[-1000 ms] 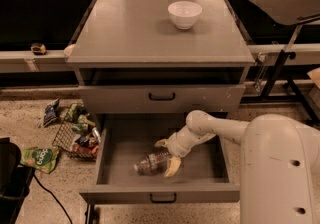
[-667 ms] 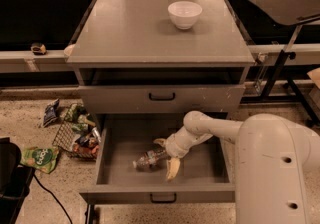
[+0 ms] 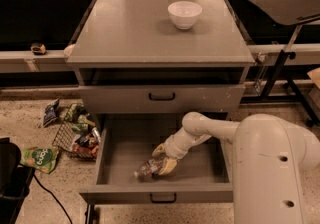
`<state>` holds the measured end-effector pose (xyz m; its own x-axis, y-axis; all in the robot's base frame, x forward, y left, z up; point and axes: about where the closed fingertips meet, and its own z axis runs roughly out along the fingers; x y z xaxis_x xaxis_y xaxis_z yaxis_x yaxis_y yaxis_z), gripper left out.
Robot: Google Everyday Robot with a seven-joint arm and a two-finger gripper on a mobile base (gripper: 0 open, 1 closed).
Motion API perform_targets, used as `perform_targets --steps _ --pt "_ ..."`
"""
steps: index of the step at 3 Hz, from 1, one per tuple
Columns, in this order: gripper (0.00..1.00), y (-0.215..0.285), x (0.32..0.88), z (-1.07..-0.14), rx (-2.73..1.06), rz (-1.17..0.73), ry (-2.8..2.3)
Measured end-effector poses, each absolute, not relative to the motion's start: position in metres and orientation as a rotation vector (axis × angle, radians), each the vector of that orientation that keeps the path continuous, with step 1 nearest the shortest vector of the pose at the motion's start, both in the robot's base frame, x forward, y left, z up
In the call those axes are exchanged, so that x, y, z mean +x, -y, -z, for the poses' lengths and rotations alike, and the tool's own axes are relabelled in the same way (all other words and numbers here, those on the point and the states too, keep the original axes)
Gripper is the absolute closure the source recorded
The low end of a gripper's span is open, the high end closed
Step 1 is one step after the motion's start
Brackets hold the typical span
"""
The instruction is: Pick water bottle from middle drawer and place on counter
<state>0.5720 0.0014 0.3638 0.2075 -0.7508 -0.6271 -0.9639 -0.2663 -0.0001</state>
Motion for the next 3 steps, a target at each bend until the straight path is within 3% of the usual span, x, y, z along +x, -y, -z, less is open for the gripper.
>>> perform_targets --steps 2,3 --pt "0.88 0.038 0.55 -0.452 -2.002 -0.493 -1.543" --pt "1.0 0.077 0.53 -0.516 -1.931 -0.387 -1.519"
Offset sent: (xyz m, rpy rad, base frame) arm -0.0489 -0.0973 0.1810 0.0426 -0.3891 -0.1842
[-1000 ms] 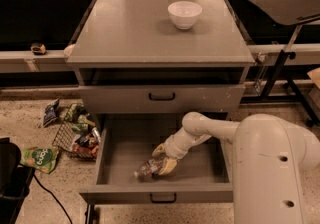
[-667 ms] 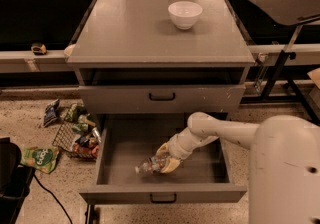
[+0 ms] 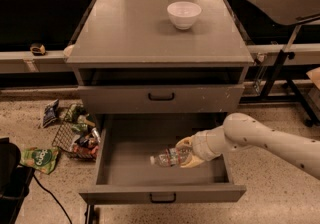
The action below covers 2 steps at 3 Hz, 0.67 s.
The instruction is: Pick water bottle from middle drawer and place on counter
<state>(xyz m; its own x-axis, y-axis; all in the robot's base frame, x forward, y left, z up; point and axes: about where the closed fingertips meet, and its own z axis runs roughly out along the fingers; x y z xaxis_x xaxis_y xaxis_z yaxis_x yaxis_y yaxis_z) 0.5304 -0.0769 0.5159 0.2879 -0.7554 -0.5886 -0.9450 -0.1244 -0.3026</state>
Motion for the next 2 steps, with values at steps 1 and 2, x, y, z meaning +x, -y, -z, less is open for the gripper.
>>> perform_targets --steps 1,2 --pt "1.0 0.0941 0.5282 -0.5218 -1.905 -0.361 -1.541" --pt "1.0 0.0928 0.5283 -0.5216 -1.907 -0.363 -1.539"
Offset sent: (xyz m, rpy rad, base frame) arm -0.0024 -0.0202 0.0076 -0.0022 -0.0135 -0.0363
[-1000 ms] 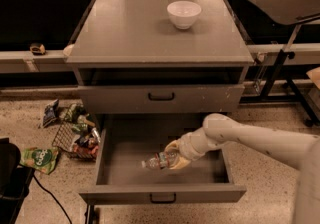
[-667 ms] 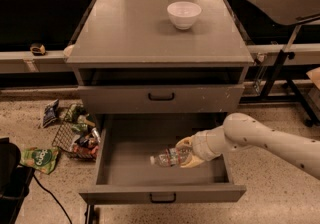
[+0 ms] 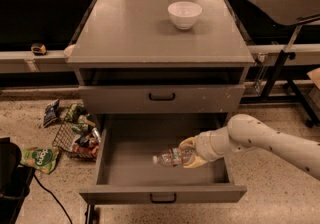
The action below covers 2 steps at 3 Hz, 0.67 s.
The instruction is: Pick water bottle from middle drawer and place on counter
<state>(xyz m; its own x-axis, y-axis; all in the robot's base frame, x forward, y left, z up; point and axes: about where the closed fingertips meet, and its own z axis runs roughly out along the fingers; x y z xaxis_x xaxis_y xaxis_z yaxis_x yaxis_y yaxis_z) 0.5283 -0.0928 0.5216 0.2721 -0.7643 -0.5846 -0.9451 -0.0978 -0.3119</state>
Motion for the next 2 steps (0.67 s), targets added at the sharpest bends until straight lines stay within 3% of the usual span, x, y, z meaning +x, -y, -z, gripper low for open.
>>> perform_targets --steps 2 --pt "1.0 0.099 0.561 -0.614 -1.812 -0.471 -1.339"
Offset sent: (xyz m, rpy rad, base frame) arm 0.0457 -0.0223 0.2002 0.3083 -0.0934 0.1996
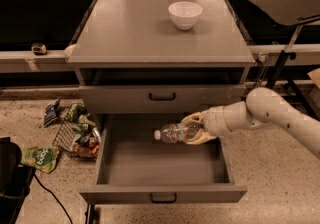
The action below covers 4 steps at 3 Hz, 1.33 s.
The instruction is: Pick water bottle from middle drawer and place on counter
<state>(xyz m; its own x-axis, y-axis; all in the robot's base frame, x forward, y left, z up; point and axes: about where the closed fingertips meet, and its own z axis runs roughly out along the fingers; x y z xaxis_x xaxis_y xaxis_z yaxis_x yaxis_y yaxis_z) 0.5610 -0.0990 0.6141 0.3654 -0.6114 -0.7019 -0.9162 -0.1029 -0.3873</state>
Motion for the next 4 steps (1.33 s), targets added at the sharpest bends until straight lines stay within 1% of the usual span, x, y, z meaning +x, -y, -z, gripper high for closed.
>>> perform_targets --steps 1,2,3,4 --pt "1.0 0.109 0.56 -0.693 -1.834 -0.461 -1.247" --pt "1.0 0.113 0.556 -0.768 -1.89 -0.378 -1.182" --pt "1.0 0.113 0.556 -0.768 -1.89 -0.378 -1.182" --pt "1.0 0.114 0.568 -0.801 -1.873 -0.347 -1.085"
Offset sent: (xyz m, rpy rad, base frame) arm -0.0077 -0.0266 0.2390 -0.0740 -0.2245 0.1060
